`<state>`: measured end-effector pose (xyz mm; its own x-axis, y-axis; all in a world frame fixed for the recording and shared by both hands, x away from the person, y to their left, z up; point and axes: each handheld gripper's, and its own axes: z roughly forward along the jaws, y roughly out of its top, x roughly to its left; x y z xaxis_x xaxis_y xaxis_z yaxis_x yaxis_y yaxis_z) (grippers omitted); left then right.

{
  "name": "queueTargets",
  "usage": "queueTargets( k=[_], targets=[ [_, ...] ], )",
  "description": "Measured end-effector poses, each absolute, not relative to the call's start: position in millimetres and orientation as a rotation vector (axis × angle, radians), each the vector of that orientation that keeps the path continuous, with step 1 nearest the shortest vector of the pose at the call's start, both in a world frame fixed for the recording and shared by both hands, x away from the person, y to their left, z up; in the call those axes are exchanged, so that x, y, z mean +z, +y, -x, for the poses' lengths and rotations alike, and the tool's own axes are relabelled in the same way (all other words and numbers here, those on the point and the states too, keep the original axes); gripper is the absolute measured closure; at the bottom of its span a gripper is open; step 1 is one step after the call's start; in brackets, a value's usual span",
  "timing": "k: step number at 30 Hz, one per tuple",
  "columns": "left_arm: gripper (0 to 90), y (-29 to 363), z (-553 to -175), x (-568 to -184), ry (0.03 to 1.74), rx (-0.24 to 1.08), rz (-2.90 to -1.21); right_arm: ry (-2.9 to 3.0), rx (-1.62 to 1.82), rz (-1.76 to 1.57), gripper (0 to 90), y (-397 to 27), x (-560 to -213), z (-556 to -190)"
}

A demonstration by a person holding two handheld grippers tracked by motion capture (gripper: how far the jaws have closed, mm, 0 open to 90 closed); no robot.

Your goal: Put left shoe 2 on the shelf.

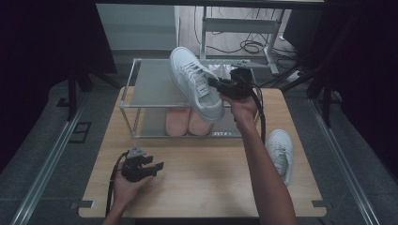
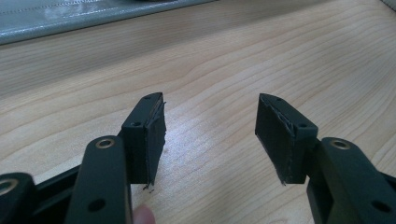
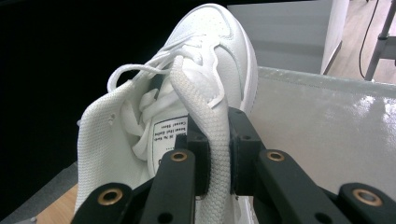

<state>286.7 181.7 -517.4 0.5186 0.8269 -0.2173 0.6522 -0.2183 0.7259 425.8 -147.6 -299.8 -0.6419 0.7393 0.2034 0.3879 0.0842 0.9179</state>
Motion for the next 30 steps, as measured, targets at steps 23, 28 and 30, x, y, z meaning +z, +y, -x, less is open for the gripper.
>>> queueTargets(
  k=[23,28,30],
  targets=[
    [43.2,184.7,-286.8,-517.0,1.214,0.274,-1.946,2.033,1.563,-1.194,81.3,-138.1,-295.7,-455.4],
    [43.2,185.5,-287.6,-517.2,1.21,0.275,-1.948,2.028,1.552,-1.215,81.3,-132.6,-295.6,-464.4],
    [43.2,185.6,-287.5,-517.0,1.211,0.274,-1.945,2.026,1.547,-1.223,81.3,-129.5,-295.1,-468.3]
  ],
)
